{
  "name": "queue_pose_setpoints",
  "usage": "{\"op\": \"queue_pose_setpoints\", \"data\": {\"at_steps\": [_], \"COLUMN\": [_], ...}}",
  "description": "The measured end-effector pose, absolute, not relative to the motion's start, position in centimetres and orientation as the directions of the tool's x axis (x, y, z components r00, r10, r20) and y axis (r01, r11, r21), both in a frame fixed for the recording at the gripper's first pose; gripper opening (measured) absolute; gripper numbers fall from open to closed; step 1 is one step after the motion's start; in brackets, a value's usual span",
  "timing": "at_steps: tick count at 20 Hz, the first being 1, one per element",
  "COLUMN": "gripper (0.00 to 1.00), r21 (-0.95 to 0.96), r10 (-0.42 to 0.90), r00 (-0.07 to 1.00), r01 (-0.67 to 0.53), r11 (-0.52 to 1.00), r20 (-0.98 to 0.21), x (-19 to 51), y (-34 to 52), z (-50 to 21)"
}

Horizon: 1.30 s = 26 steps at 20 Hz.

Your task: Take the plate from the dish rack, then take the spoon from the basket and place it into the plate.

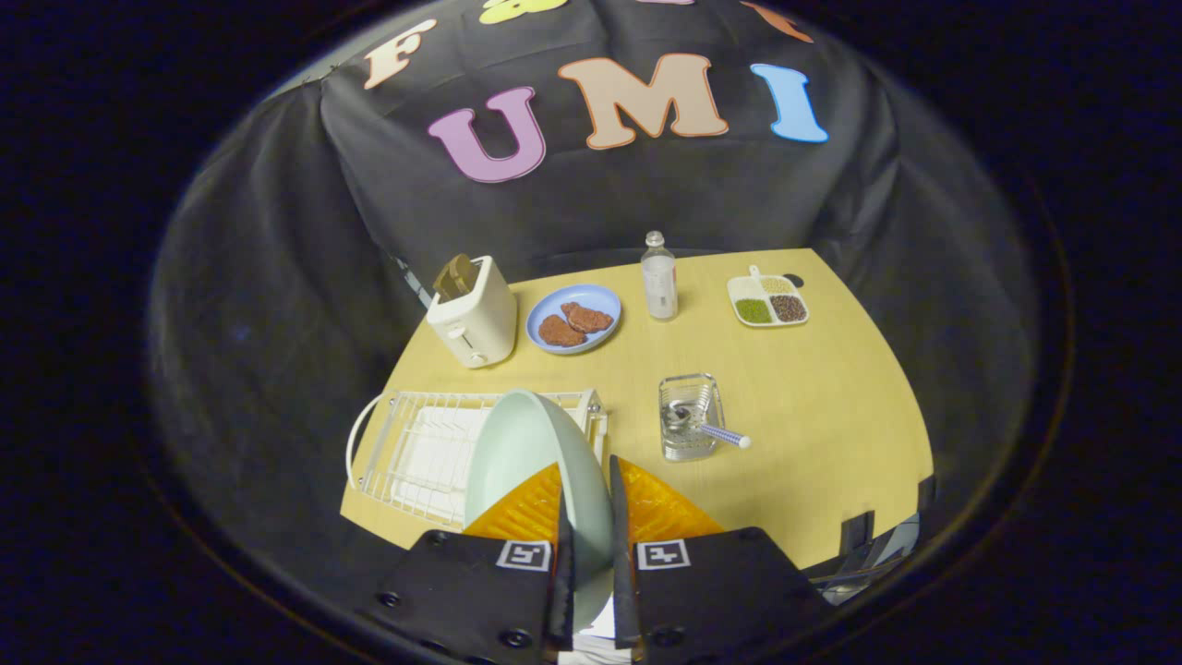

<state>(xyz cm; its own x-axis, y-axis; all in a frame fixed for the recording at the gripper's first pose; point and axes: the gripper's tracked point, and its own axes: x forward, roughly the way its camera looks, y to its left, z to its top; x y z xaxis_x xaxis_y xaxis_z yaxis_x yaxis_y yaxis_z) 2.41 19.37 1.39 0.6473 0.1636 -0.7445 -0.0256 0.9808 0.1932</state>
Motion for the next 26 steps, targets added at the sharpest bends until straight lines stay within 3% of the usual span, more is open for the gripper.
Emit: {"op": "queue_pose_setpoints", "data": {"at_steps": [6,14,26], "gripper": [0.2,0.2,0.2], "r21": [0.336,0.449,0.62], "r10": [0.235,0.221,0.306], "r00": [0.69,0.664,0.681], "r01": [0.014,0.192,0.275], "r11": [0.942,0.873,0.735], "r20": [-0.684,-0.715,-0.665], "x": [-2.1,-3.0,1.7], "y": [11.3,2.8,4.0], "z": [0.1,-12.6,-24.1]}}
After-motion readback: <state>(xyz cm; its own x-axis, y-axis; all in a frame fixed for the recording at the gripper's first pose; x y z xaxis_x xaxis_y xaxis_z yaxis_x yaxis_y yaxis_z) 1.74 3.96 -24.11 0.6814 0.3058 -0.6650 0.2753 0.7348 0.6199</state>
